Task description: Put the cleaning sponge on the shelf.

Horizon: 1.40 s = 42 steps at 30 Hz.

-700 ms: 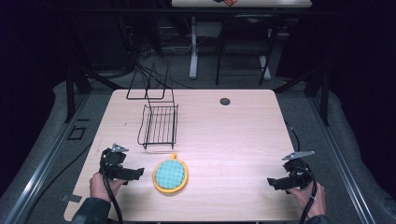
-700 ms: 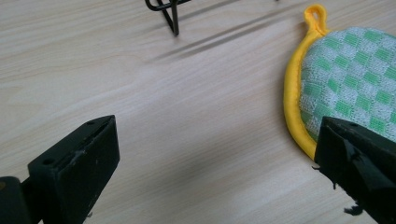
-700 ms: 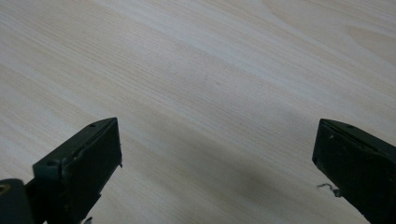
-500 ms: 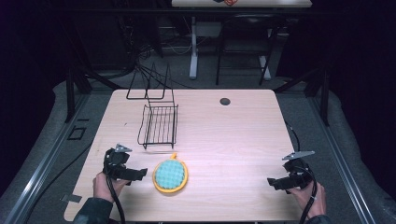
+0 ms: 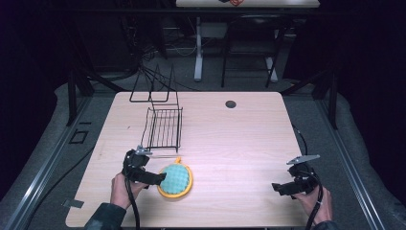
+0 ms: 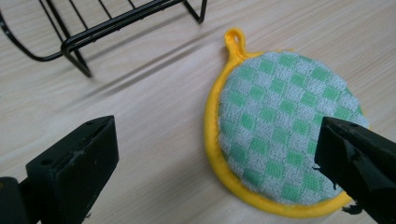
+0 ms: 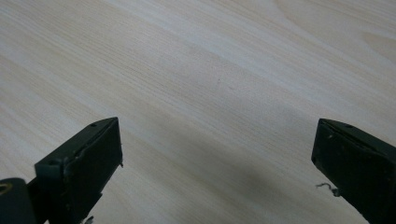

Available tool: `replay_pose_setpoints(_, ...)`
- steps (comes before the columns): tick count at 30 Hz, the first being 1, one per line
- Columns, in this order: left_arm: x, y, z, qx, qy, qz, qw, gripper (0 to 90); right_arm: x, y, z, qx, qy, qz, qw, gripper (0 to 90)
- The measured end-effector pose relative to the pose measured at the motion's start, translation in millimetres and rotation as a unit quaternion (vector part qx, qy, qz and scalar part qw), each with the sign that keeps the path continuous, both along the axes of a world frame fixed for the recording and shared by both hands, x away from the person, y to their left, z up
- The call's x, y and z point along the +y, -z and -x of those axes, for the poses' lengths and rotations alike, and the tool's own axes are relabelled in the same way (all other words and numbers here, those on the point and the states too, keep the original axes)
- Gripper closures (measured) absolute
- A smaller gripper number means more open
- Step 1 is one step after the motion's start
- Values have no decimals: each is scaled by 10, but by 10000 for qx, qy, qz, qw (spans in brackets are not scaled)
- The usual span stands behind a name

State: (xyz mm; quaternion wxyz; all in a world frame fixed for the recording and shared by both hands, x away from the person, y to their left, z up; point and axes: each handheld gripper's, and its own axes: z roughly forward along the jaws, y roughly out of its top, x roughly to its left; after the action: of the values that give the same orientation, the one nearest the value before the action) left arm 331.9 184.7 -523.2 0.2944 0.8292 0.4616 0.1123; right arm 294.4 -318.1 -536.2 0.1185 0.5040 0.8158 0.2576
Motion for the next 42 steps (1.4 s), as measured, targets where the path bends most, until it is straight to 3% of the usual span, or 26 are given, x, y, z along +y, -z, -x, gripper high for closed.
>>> replay_pose_setpoints(8,-81,-22,-69,-28,43,179,9998,0,8,2,-11,42,-10,-19,10000,14)
replay_pose_setpoints(11,-144,6,-121,79,65,249,9996,0,22,14,-18,30,-47,-19,10000,14)
replay_pose_setpoints(20,-337,65,-269,222,214,240,9992,22,37,13,-18,36,-79,-22,10000,16)
replay_pose_setpoints(25,-351,137,-297,364,249,193,9988,57,41,11,-11,44,-110,-35,9999,19)
replay_pose_setpoints(32,-379,197,-334,517,356,205,9978,293,44,7,1,19,-143,-3,9999,26)
replay_pose_setpoints(34,-379,208,-339,535,356,177,9978,321,42,-1,3,42,-144,16,9999,28)
replay_pose_setpoints(35,-369,225,-337,600,388,270,9971,391,39,-3,4,-4,-141,12,9999,30)
replay_pose_setpoints(42,-354,251,-328,575,453,310,9968,477,41,-1,10,37,-133,23,9999,34)
